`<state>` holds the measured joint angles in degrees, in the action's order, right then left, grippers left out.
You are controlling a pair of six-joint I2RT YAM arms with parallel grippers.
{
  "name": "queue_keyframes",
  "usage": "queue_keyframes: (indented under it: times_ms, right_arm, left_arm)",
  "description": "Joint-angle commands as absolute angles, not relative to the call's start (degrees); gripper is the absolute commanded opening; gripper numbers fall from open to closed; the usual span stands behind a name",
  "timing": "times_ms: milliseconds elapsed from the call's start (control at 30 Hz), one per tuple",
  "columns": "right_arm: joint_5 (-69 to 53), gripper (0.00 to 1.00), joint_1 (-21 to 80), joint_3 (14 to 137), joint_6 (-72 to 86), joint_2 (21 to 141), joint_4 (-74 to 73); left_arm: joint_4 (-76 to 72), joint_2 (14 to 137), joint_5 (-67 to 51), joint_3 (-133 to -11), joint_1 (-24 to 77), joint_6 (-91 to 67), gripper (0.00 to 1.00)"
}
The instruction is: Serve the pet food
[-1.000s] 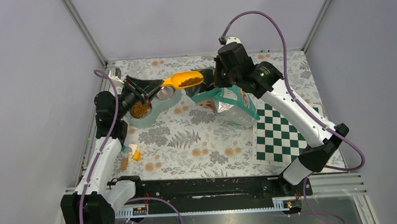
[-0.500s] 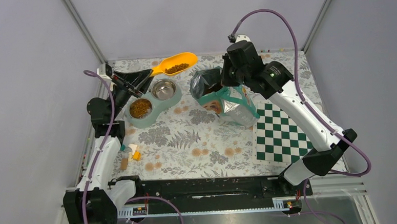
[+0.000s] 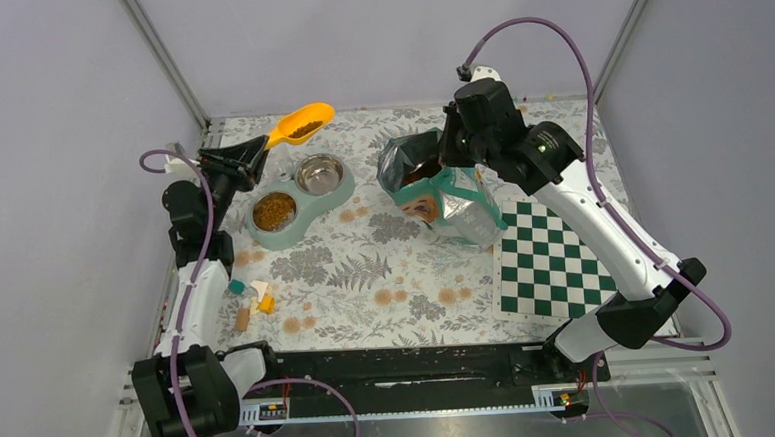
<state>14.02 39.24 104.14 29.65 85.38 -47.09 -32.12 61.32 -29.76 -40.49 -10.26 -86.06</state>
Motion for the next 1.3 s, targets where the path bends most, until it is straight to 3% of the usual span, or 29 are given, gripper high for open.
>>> queue_keyframes:
  times_ms: [0, 467, 1267]
  right_arm:
    - [13.6, 0.0, 38.7, 105.4, 30.1, 80.7, -38.1]
    - [12.9, 0.0, 36.4, 103.7, 29.1, 80.3, -37.9]
    - [7.5, 0.0, 35.0, 102.7, 27.1, 80.8, -35.8]
  left_arm:
    - [-26.2, 61.8, -23.7, -40.0, -11.6, -74.6, 0.0]
    - [-30.3, 69.9, -15.5, -33.8, -12.0, -67.6, 0.0]
    - [-0.9, 74.3, 9.3, -51.1, 1.9, -49.2, 0.0]
